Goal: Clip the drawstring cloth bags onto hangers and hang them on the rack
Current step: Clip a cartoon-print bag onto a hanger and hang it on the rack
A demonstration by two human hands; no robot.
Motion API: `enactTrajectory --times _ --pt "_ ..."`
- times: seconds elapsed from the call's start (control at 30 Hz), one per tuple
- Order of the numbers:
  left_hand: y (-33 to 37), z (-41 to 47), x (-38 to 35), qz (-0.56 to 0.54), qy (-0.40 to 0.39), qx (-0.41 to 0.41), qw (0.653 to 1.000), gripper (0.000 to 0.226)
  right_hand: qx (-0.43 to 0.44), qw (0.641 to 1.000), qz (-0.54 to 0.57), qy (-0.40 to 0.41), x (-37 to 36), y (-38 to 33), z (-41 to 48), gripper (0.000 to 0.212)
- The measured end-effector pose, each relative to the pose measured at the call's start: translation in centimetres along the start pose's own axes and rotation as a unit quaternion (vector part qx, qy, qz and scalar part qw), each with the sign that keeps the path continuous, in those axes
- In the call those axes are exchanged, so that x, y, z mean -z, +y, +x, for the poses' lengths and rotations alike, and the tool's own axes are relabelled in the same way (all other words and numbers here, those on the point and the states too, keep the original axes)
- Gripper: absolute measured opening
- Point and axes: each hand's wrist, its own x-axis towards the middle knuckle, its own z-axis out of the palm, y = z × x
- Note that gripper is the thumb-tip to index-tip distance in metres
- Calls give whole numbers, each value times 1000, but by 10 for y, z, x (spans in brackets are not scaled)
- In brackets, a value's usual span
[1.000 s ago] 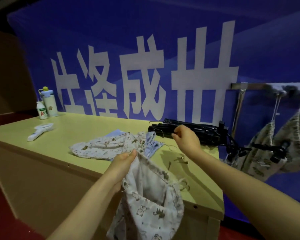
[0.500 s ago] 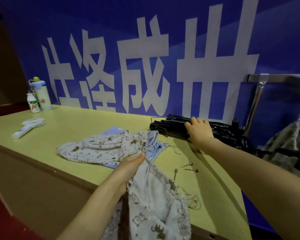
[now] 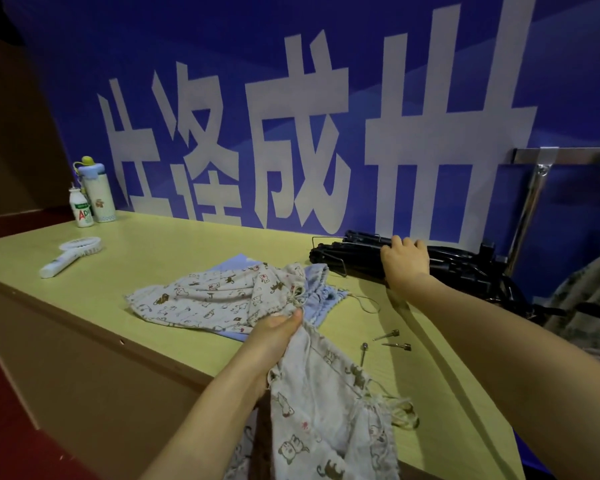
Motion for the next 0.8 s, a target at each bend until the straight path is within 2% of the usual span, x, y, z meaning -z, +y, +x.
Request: enactTrajectory --times 0.3,0.4,0.63,0.8 --pt "-2 9 1 -23 13 -5 1000 25 24 995 78 58 18 11 -8 43" --pt "-2 5 -1 -33 17 -8 999 18 38 991 91 87 37 16 -15 41" --pt "7 -23 14 -96 43 37 994 55 77 978 116 157 70 34 -43 43" --pt "11 -38 29 -121 73 26 990 57 103 978 126 132 85 33 -64 46"
